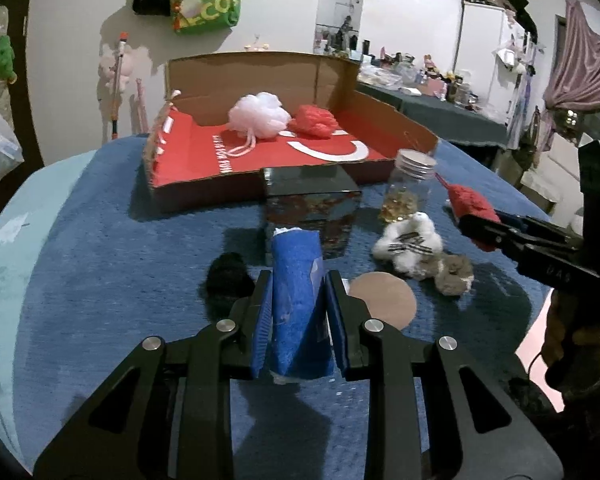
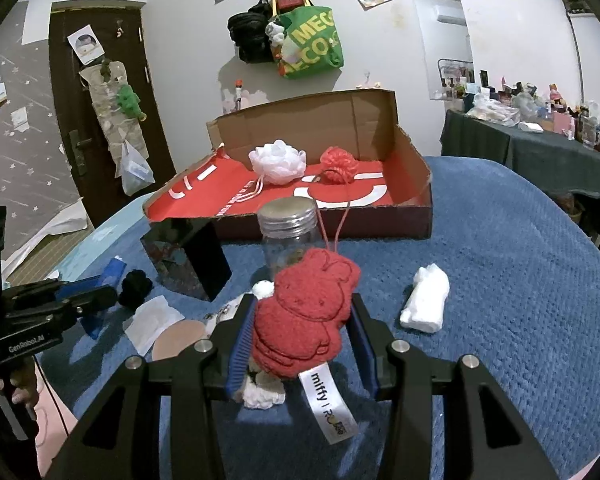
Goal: Organize soft objects
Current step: 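Lift the bunny and the blue cloth and carry them toward the box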
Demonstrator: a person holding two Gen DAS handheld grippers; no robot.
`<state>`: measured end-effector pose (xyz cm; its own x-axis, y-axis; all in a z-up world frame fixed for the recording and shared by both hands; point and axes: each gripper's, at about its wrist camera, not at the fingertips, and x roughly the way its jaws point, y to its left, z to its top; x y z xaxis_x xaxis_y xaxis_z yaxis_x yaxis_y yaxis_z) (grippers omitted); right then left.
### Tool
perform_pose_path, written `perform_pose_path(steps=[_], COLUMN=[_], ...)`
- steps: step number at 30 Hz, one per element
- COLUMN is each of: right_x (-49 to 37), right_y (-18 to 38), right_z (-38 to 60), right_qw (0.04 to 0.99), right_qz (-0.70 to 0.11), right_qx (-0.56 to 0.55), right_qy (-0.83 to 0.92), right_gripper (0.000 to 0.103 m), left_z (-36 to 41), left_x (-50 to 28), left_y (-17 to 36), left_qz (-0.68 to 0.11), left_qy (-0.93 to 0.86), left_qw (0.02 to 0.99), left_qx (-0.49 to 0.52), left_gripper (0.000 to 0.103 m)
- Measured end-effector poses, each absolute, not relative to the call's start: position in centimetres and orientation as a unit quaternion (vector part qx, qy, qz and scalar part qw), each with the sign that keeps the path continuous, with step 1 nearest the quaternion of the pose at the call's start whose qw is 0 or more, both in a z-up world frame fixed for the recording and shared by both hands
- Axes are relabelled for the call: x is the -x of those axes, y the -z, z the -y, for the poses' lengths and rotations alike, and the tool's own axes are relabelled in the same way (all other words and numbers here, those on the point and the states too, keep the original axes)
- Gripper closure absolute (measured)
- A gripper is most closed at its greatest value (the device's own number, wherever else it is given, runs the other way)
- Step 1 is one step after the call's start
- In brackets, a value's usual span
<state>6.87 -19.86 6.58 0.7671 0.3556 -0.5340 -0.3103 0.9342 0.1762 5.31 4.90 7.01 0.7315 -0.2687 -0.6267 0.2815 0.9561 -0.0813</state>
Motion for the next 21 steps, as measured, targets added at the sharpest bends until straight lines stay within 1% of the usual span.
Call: perform_pose_path(steps=[12,21], right_x=[-5.8,-5.8], right_y=[-6.4,-5.9], right_z=[18.7,18.4], right_qw=[0.937,0.934], right_qz=[-0.292,-0.298], right_qx=[-0.025,-0.022], right_qy=[-0.191,-0.197], right_gripper=[0.055,0.055], left_z=[-1.6,-0.7], left_x=[-5.9,-6.1], left_y=[-6.7,-6.4], left_qz=[-0.341,-0.347], left_qy=[0.194,0.202], left_qw=[0.92,0.916], left_qx=[-0.006,-0.009], left_gripper=[0.079,0.079])
